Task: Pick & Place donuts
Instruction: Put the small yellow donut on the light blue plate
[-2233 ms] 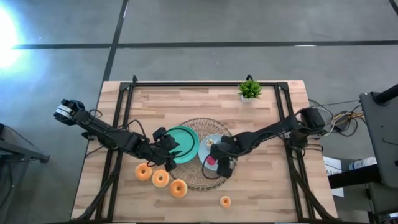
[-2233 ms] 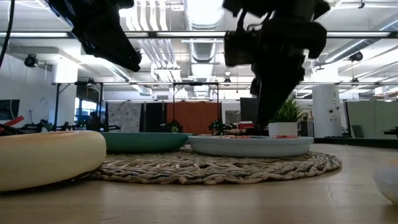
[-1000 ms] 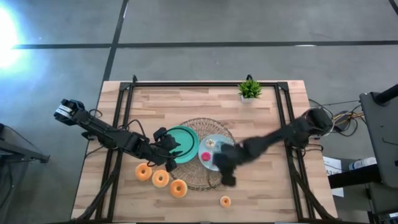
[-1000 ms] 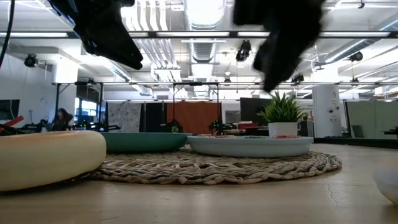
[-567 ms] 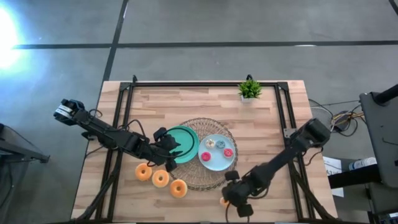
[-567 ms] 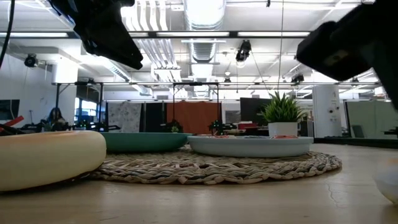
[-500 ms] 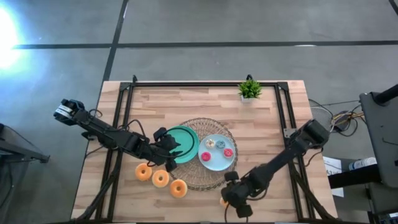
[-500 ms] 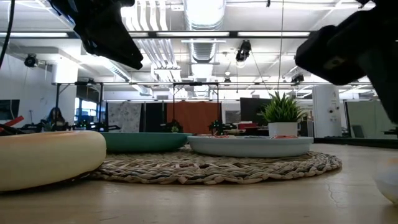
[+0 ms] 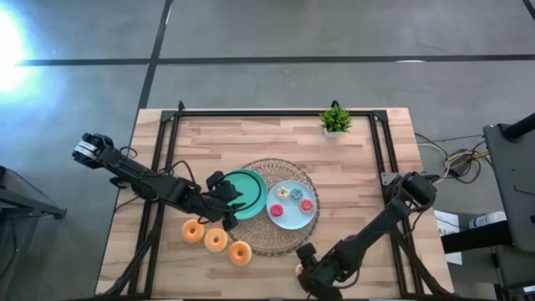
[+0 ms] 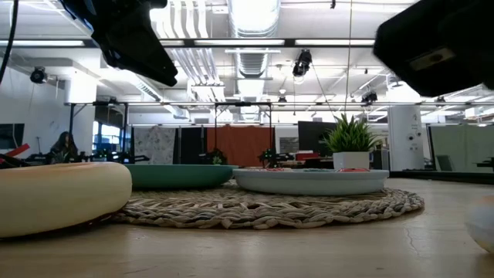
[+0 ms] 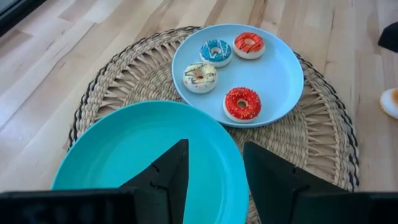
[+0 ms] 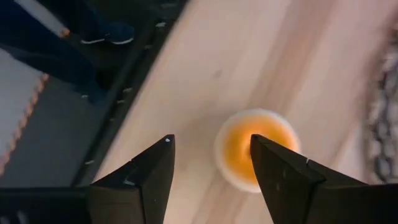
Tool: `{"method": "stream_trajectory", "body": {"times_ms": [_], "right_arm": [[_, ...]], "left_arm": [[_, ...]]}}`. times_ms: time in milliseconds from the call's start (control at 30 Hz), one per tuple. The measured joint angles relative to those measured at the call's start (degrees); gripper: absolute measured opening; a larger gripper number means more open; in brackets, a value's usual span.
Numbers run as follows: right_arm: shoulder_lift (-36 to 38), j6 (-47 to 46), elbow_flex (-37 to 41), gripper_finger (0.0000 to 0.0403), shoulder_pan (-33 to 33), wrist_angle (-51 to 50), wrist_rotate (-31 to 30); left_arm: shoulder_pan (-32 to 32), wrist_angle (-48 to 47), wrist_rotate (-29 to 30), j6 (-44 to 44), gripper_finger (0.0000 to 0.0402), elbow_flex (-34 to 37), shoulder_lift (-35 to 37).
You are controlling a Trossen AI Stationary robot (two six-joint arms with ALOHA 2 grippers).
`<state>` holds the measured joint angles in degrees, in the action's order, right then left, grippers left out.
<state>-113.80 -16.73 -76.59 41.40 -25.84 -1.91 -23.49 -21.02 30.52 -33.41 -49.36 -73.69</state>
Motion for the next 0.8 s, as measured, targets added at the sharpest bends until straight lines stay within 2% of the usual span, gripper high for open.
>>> {"method": "stream_trajectory", "body": {"times_ms": [100, 567, 800], "right_arm": [[-0.1, 0.0, 0.8, 0.0201, -0.1, 1.3, -1.5], [-2.6, -0.8, 1.5, 0.0157, -0.2, 2.0, -1.4], [-1.8, -13.0, 1.5, 0.0095, -1.2, -1.5, -4.8]], "left_arm": [[0.0, 0.0, 0.0, 0.0, 0.0128, 0.0, 0.0], [0.0, 0.0, 0.1, 0.0, 0.0128, 0.0, 0.0], [0.0, -0.1, 0.1, 0.0, 0.0128, 0.0, 0.0]]}}
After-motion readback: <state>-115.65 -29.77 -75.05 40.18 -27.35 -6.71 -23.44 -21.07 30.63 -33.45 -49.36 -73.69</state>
